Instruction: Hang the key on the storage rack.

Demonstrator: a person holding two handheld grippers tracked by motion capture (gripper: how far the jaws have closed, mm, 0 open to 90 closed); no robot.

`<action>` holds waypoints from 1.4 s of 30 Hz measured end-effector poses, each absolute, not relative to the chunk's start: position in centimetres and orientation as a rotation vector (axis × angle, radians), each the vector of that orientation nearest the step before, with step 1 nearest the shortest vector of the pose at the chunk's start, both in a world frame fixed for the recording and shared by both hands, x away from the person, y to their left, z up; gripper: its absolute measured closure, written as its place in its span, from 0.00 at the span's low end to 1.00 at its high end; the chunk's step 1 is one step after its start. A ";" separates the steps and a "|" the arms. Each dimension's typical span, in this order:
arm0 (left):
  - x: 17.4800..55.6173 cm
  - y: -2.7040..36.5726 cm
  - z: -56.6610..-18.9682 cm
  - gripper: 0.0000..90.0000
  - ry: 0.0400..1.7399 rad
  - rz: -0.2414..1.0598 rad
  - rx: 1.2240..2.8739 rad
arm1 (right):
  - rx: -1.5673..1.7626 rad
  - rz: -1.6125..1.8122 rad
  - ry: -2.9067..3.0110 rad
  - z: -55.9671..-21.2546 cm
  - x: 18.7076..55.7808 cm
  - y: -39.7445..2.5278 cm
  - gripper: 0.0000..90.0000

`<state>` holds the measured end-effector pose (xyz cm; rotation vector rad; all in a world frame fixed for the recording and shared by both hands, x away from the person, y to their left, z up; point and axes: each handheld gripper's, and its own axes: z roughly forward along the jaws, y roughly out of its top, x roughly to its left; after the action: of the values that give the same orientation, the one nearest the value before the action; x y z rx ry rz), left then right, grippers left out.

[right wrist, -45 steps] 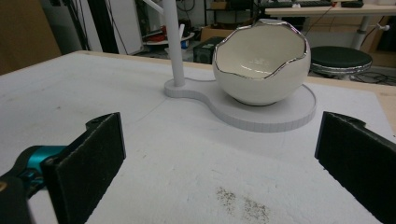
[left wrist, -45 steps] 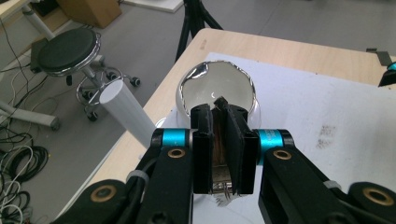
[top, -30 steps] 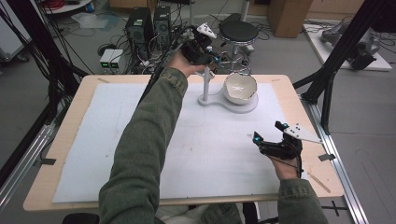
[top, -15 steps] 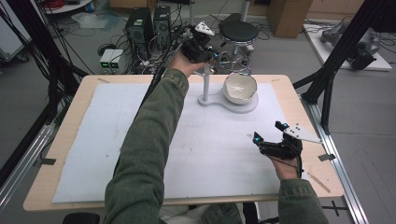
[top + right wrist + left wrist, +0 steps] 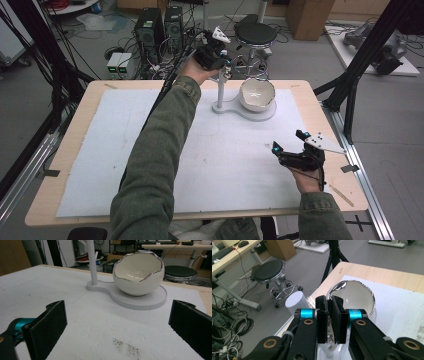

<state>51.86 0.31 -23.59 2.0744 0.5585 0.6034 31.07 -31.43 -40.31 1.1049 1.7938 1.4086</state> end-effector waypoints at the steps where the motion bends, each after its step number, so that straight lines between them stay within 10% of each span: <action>1: 51.8 0.4 -23.6 0.92 0.554 0.605 2.070 | 1.106 1.408 1.793 -40.3 31.1 -31.4 0.01; 26: 50.4 7.0 -26.0 0.38 0.632 0.519 1.876 | 1.104 1.396 1.800 -40.3 31.1 -31.4 0.01; 42: 48.7 10.6 -28.0 0.30 0.711 0.479 1.821 | 1.106 1.395 1.800 -40.3 31.0 -31.3 0.01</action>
<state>48.74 10.59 -28.02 1.8215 0.7112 0.4790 31.01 -31.32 -40.30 1.1062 1.8004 1.3945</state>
